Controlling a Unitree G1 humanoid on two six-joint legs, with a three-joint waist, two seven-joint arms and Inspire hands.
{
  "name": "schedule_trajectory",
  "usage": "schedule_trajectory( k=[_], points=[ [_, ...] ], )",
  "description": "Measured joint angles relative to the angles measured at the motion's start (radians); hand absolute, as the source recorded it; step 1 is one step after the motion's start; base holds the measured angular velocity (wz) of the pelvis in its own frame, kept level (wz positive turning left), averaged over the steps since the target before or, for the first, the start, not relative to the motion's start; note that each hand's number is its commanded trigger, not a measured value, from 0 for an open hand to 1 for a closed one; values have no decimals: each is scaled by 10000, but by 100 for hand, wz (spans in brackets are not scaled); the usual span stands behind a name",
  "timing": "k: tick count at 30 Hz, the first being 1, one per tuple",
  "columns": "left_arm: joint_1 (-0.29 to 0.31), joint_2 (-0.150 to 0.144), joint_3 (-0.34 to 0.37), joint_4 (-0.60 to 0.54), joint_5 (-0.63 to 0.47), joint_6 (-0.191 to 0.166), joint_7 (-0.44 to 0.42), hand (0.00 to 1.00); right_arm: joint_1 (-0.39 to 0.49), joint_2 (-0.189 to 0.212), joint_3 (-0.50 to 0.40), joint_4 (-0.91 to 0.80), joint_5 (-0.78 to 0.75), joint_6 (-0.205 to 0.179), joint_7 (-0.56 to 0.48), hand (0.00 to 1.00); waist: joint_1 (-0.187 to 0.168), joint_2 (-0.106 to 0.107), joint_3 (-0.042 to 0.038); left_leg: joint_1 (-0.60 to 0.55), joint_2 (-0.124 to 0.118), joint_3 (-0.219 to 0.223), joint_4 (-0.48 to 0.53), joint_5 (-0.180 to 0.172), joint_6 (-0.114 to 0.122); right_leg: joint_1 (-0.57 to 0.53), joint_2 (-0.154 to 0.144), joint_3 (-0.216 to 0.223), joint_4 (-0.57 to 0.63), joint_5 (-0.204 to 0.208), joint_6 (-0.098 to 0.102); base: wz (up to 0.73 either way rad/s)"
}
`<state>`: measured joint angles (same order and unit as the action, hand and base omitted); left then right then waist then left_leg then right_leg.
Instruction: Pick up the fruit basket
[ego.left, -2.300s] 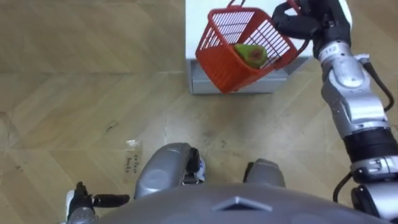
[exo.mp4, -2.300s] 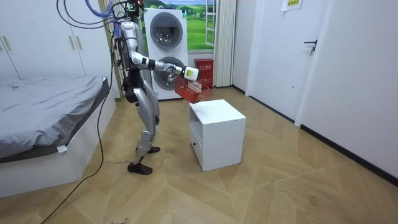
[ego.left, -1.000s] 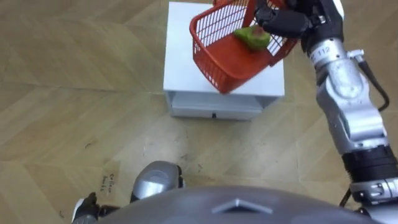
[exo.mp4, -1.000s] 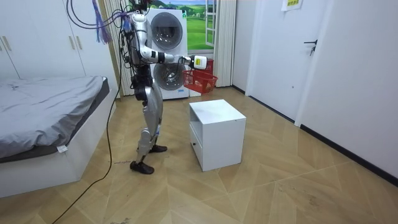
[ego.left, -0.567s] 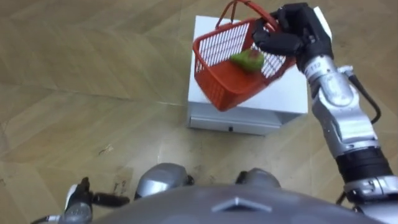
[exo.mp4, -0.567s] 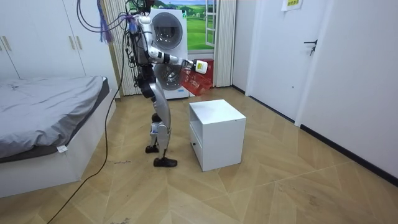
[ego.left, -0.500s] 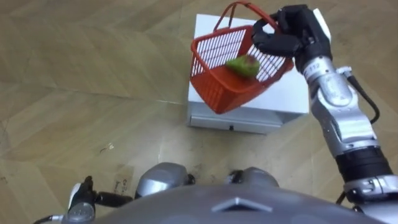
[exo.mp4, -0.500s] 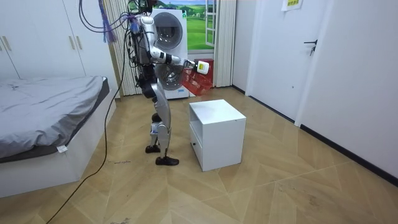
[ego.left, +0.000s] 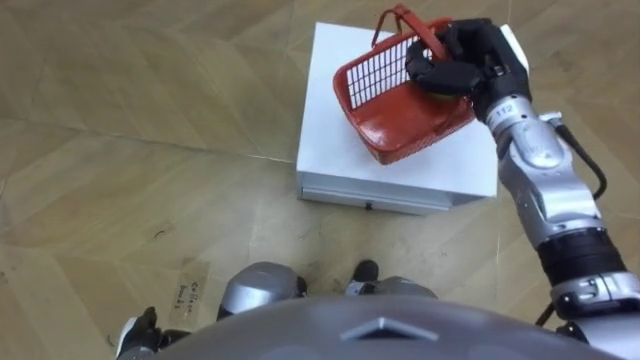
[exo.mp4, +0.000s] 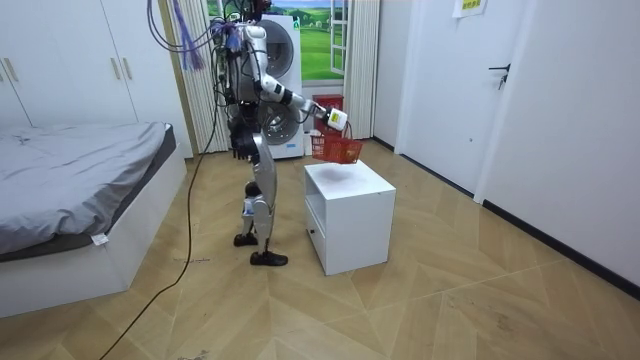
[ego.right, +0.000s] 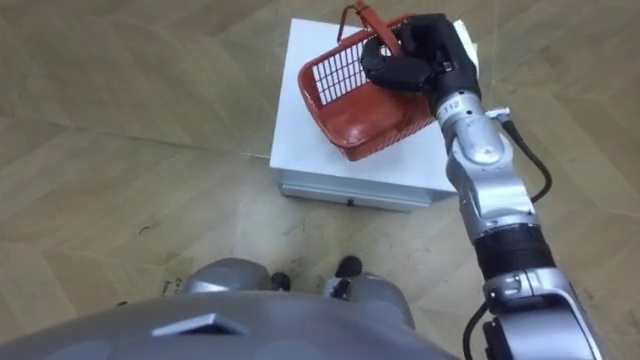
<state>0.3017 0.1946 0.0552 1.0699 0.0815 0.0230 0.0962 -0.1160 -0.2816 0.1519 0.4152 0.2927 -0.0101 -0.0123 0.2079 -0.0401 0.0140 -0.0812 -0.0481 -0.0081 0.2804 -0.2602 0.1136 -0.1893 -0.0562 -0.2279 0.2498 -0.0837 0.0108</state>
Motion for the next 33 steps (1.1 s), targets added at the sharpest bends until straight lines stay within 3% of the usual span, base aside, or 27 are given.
schedule_trajectory(
  k=[3,9,12,13,14,15,16,20,27,33],
  points=[
    [5,3,-28,-9,-6,57,-10,0,-9,3,5,557,3,1,12,100,-96,1,0,-115,-2,-30,4,0,0,-19,-95,-252,-20,-18,28,22],
    [10,88,-552,49,-29,207,-9,0,-40,35,36,1364,5,-3,-384,100,-47,108,40,-295,-17,-207,49,0,1,-61,-112,-359,-89,-21,32,11],
    [9,95,-615,51,-18,207,-12,0,-124,34,35,1405,-15,-221,-622,100,-26,168,42,-435,-14,-214,82,1,1,-195,-133,-453,-58,-34,39,3],
    [9,95,-611,50,-18,205,-18,0,-255,33,33,1516,-35,-253,-719,89,-28,194,53,-494,-14,-214,119,3,-3,-247,-143,-493,-31,-37,34,0],
    [12,94,-611,55,-17,207,-24,0,-327,33,32,1616,-65,-269,-756,66,-25,210,54,-497,-14,-214,123,6,-8,-248,-148,-498,-28,-38,32,0],
    [34,94,-611,59,-17,209,-38,0,-442,32,31,1804,-84,-276,-819,21,1,241,43,-485,-13,-214,129,8,-12,-247,-151,-499,-4,-41,27,0],
    [56,94,-610,54,-17,211,-61,0,-538,33,30,1967,-86,-303,-861,0,32,270,43,-475,-12,-213,142,8,-12,-249,-158,-500,44,-49,15,0],
    [226,92,-612,-258,-17,241,-178,0,-647,37,25,2294,-90,-446,-990,0,71,327,45,-513,-21,-229,206,8,-12,-249,-180,-543,75,-53,8,3],
    [244,91,-609,-329,-10,437,-197,0,-843,41,-23,3059,-90,-549,-1079,0,96,455,-17,-510,-24,-265,254,5,-15,-179,-160,-761,89,-45,-5,3],
    [244,85,-617,-331,-7,584,-197,0,-1190,65,-190,3574,2,-546,-1224,0,100,562,14,-513,-23,-265,210,5,-16,-189,-171,-766,105,-45,-7,0]
  ],
)
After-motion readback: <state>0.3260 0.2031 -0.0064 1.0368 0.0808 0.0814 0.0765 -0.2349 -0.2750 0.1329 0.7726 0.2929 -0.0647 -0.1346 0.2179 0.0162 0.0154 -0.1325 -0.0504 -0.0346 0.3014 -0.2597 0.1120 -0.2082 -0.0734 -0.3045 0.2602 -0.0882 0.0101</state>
